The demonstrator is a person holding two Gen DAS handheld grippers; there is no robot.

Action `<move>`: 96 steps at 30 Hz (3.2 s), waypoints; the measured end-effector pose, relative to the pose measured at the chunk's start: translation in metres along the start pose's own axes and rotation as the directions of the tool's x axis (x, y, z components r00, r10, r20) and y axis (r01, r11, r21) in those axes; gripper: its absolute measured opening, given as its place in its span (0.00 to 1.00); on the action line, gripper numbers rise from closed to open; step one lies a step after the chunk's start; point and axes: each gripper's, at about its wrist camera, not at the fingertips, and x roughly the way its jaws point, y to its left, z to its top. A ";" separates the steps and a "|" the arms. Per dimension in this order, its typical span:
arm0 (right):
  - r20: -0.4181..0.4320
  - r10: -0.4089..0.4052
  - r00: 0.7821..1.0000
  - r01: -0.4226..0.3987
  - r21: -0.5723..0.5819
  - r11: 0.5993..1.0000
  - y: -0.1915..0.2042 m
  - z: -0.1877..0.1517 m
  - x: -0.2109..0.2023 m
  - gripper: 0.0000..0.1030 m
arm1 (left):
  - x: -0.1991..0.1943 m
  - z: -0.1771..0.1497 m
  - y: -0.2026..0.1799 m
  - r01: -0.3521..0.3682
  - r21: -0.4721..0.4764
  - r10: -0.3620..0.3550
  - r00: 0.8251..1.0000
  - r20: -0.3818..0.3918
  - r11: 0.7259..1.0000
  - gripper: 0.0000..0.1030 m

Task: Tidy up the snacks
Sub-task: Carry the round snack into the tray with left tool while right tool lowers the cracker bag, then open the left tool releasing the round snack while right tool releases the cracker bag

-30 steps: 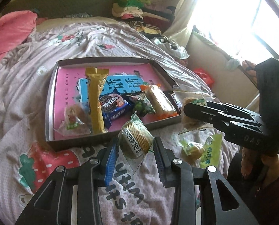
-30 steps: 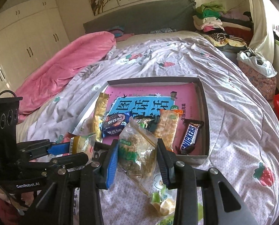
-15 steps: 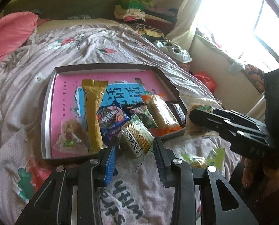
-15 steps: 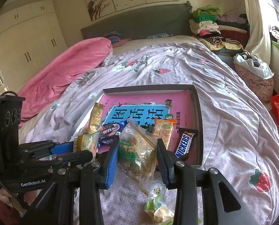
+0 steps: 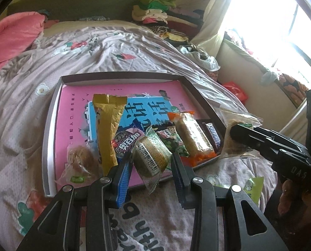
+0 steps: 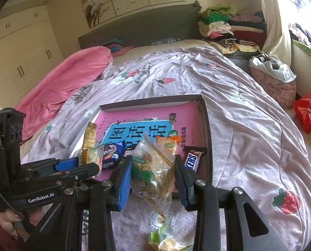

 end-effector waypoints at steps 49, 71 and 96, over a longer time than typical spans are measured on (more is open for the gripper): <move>-0.057 -0.083 0.995 0.090 0.147 0.985 -0.030 -0.003 0.034 0.32 | 0.021 -0.001 0.016 0.021 -0.018 -0.020 1.000 0.010 1.000 0.39; -0.081 -0.113 0.990 0.123 0.137 0.983 -0.026 -0.005 0.033 0.33 | 0.022 0.000 0.025 -0.002 -0.048 0.003 1.000 0.019 0.999 0.40; -0.028 -0.150 0.988 0.153 0.150 0.977 -0.034 -0.002 0.006 0.49 | 0.014 -0.003 0.022 0.024 -0.061 -0.023 1.000 0.018 0.998 0.54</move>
